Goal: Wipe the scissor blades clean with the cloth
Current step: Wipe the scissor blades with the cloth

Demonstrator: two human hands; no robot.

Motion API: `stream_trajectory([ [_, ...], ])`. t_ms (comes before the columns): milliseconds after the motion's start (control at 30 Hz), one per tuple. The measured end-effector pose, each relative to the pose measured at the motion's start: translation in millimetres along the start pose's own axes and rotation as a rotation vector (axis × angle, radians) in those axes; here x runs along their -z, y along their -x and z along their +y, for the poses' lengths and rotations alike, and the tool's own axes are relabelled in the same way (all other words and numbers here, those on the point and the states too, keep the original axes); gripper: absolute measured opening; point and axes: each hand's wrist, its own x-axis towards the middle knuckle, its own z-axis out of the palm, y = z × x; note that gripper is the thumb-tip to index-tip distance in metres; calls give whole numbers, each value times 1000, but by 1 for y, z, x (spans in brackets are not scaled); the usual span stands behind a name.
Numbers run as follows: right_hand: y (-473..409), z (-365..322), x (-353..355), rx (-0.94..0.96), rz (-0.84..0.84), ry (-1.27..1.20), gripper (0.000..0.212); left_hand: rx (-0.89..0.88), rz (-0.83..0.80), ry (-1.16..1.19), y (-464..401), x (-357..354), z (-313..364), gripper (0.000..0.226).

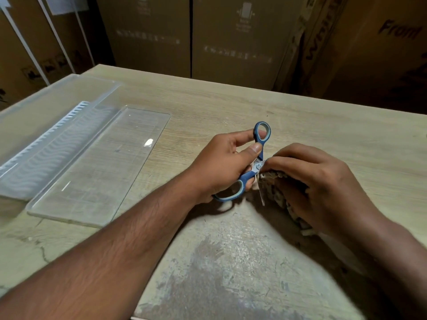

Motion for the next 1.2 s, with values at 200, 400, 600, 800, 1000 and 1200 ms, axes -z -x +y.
stream_trajectory([
  [200, 4, 4, 1, 75, -69, -73, 22, 21, 58, 57, -6, 4, -1, 39],
  [400, 3, 4, -2, -3, -10, -23, 26, -6, 30, -13, -3, -1, -2, 37],
  [600, 5, 4, 0, 42, -47, -3, 26, 11, 56, -16, -2, 1, 0, 38],
  [800, 5, 1, -1, -15, -37, -31, 27, 15, 64, -36, -3, -1, 0, 37],
  [1000, 6, 0, -3, -16, -18, 15, 25, 7, 21, -39, 0, 0, 2, 38],
  [1200, 5, -3, -3, 10, -47, 23, 21, 17, 112, -14, -2, 0, 0, 39],
])
